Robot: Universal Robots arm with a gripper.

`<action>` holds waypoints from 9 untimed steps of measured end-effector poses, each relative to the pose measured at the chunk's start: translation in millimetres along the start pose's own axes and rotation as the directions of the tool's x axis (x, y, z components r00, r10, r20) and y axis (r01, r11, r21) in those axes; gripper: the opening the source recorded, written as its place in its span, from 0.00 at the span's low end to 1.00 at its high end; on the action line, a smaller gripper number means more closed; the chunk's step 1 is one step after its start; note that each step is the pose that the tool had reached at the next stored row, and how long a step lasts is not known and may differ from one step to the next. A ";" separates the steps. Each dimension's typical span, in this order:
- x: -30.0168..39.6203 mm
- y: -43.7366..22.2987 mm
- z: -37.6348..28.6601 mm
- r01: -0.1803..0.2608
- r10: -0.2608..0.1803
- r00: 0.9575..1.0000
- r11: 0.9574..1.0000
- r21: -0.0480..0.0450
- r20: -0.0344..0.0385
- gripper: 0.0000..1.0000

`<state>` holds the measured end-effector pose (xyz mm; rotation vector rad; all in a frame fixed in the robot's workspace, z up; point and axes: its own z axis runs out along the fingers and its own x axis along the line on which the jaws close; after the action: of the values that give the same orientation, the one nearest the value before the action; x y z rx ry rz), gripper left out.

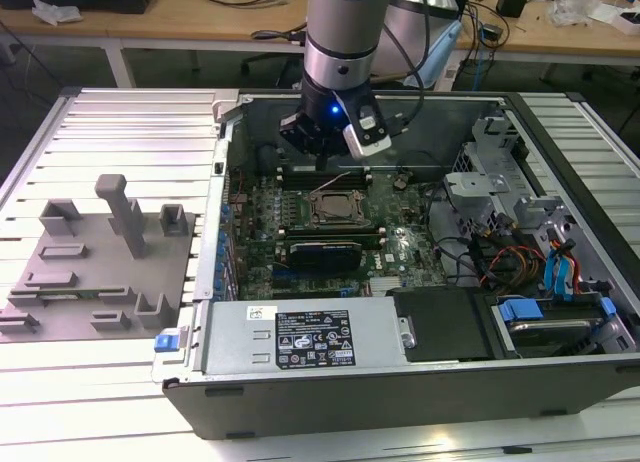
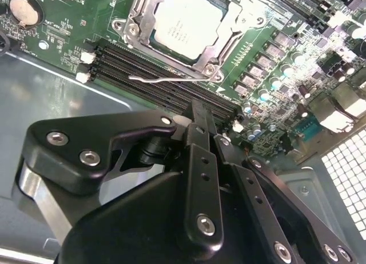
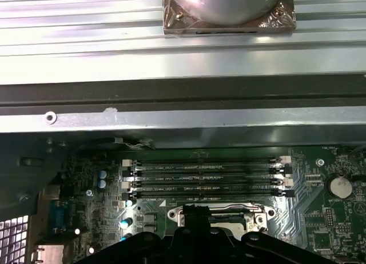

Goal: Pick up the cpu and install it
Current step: 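Install the first cpu locking lever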

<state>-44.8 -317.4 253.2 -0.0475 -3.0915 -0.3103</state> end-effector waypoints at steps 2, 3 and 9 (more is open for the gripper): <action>-0.1 -0.4 1.9 -0.003 0.003 1.000 1.000 0.000 0.001 0.11; -0.2 -0.6 2.8 -0.004 0.004 1.000 1.000 0.001 0.001 0.11; -0.3 -1.3 6.2 -0.025 0.025 1.000 1.000 0.004 0.005 0.11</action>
<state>-44.8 -317.4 246.9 -0.0872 -3.0941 -0.3034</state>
